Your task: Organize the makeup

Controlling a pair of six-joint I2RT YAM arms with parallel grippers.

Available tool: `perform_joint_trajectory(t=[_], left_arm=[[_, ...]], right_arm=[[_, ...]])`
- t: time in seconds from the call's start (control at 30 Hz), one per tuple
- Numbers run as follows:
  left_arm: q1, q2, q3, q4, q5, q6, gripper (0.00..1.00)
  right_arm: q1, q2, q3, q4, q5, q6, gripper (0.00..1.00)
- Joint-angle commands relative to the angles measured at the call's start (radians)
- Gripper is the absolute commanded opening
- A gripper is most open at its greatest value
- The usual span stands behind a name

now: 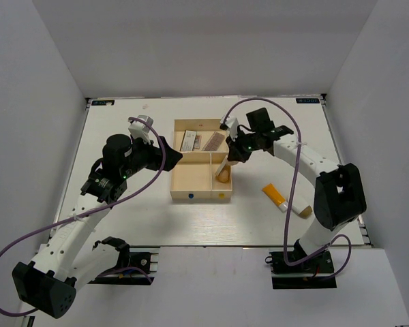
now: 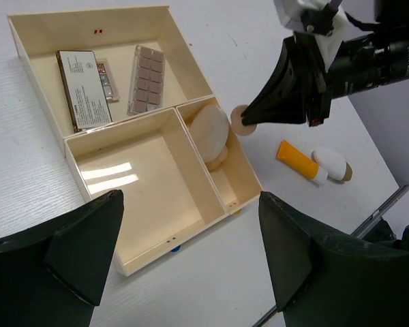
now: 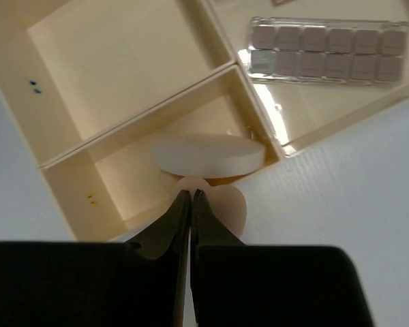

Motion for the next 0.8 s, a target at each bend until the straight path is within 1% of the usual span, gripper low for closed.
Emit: perform_joint_trajectory(t=[0.0,0.2,0.3,0.4,0.43,0.5,0.53,0.6,0.77], left_arm=[[-0.004,-0.014,-0.009,0.012,0.007,0.003,0.90],[-0.004,-0.015,-0.007,0.013,0.007,0.003,0.89],[-0.004,-0.012,-0.007,0.013,0.010,0.005,0.89],[-0.004,-0.009,-0.007,0.013,0.007,0.005,0.89],[-0.004,-0.009,-0.007,0.012,0.007,0.005,0.90],[-0.004,-0.008,-0.007,0.009,0.007,0.005,0.89],[-0.004,-0.009,-0.006,0.012,0.006,0.006,0.90],[-0.004,-0.009,-0.007,0.012,0.007,0.006,0.90],[-0.004,-0.008,-0.007,0.012,0.010,0.005,0.89]], right_arm=[[0.024,0.011,0.020,-0.068,-0.124,-0.032,0.00],[0.046,0.011,0.032,-0.136,-0.223,-0.082,0.00],[0.063,0.028,0.033,-0.160,-0.230,-0.100,0.00],[0.080,0.075,0.029,-0.157,-0.197,-0.097,0.00],[0.086,0.086,0.030,-0.157,-0.187,-0.094,0.01],[0.095,0.106,0.036,-0.162,-0.168,-0.098,0.11],[0.103,0.108,0.041,-0.162,-0.159,-0.097,0.21],[0.107,0.092,0.040,-0.154,-0.156,-0.095,0.28],[0.107,0.037,0.038,-0.151,-0.164,-0.094,0.33]])
